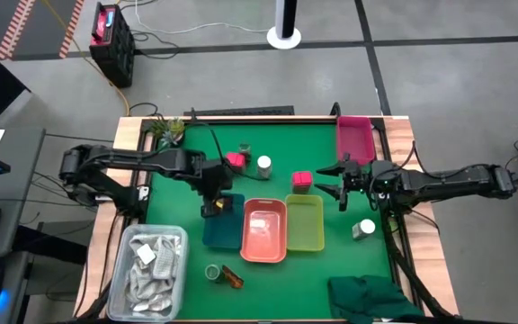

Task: Sort spices by type
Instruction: Put the middle orange seasoning pack into the blue bin

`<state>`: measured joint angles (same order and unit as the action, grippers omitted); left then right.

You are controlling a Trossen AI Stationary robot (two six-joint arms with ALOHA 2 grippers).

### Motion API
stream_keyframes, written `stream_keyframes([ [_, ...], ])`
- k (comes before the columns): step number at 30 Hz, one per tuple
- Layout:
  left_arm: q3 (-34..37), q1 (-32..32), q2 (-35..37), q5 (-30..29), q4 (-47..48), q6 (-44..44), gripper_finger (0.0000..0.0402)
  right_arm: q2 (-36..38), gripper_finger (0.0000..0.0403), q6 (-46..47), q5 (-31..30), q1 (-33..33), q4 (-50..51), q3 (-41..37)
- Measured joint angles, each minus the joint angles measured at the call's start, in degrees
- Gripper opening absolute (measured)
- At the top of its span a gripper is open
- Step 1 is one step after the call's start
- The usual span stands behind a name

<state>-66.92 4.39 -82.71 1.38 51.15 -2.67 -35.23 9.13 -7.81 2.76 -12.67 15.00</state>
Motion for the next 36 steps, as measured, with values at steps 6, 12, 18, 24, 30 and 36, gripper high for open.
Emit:
stream_keyframes([
  [6,0.0,1.1,0.2,6.3,-1.6,-1.3,0.0,0.0,0.026,0.3,0.0,0.0,-0.1,0.0],
  [12,0.0,1.1,0.2,7.4,-2.1,-1.6,0.0,0.0,0.026,0.3,0.0,0.0,-0.1,0.0],
  [18,3.3,1.6,0.1,7.4,-4.8,-1.7,0.0,0.0,0.026,0.3,0.0,0.0,-0.1,0.0],
  [24,3.3,2.4,0.2,7.0,-5.7,-1.8,0.0,0.0,0.026,0.5,0.0,0.0,-0.1,0.0],
  [30,3.3,2.4,0.2,7.0,-5.6,-1.5,0.0002,0.0,0.026,0.5,0.0,0.0,-0.2,0.0],
  [36,3.3,2.2,0.2,6.1,-5.6,-1.9,0.0027,0.0,0.026,0.5,0.0,0.0,-0.2,0.0],
])
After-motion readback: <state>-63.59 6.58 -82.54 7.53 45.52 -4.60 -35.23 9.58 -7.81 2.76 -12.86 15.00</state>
